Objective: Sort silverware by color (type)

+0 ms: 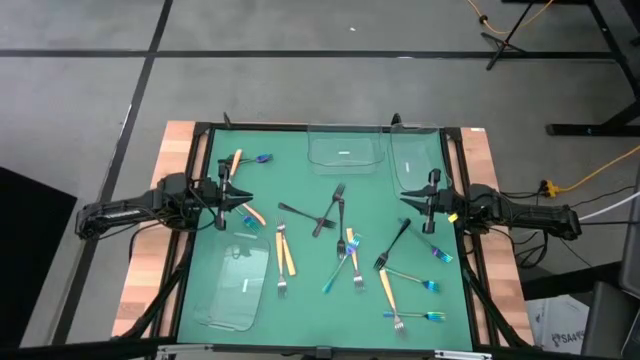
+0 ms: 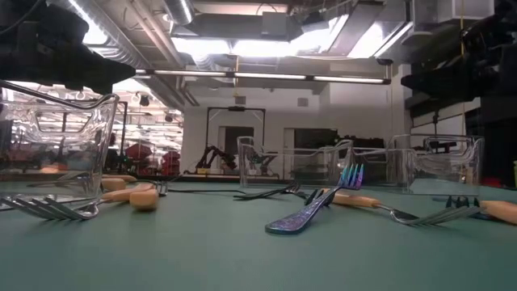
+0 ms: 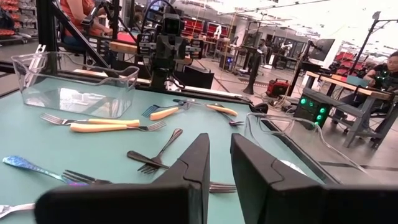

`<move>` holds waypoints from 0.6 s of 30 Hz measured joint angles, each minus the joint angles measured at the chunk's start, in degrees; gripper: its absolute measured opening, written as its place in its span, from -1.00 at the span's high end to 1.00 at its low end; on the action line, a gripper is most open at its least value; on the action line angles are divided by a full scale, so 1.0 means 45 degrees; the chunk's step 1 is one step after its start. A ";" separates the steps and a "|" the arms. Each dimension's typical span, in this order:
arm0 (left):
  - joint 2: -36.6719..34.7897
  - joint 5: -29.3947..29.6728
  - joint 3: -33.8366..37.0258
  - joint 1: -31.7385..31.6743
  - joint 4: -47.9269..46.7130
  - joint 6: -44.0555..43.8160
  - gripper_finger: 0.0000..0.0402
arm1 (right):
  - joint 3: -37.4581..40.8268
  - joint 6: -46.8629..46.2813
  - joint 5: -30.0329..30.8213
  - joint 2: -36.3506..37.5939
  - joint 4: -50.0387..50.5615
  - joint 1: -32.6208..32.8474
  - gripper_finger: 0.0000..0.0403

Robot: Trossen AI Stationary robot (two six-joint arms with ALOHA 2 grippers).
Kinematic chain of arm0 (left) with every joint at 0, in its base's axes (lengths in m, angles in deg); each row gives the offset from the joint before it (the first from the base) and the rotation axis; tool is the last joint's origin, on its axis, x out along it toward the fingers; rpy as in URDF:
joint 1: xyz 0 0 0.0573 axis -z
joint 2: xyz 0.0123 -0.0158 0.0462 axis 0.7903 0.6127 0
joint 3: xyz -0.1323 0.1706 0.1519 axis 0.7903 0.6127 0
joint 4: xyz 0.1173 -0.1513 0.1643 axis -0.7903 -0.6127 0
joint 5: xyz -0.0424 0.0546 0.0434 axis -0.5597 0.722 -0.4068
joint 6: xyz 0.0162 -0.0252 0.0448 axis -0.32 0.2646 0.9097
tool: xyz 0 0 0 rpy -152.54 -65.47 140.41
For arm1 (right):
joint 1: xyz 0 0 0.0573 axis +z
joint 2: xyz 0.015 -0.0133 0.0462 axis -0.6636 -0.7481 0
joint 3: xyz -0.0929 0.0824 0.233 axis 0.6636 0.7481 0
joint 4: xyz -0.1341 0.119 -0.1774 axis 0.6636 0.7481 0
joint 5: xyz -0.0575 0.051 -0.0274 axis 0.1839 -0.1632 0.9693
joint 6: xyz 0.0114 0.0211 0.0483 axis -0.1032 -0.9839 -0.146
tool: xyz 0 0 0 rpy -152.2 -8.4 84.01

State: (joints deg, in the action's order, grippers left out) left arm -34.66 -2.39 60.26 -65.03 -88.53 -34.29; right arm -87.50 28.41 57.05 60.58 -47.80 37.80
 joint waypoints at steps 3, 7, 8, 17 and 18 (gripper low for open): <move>0.0000 0.0005 0.0003 -0.0003 0.0000 0.0003 0.84 | 0.0000 -0.0010 -0.0009 0.0005 -0.0072 0.0001 0.72; 0.0000 0.0011 0.0005 -0.0001 0.0000 0.0005 0.84 | 0.0000 -0.0032 -0.0067 0.0005 -0.0081 0.0001 0.72; 0.0000 0.0015 0.0000 -0.0005 -0.0005 0.0005 0.84 | 0.0000 -0.0124 -0.0088 0.0005 -0.0098 -0.0003 0.72; 0.0000 0.0015 0.0005 -0.0004 0.0000 0.0001 0.84 | 0.0000 -0.1806 -0.0109 0.0005 -0.1284 -0.0004 0.62; 0.0000 0.0015 0.0003 0.0000 -0.0002 0.0003 0.84 | 0.0000 -0.1875 -0.0112 0.0005 -0.1447 0.0001 0.56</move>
State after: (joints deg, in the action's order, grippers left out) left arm -34.66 -2.32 60.27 -65.03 -88.54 -34.28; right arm -87.50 19.97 56.55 60.60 -54.32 37.81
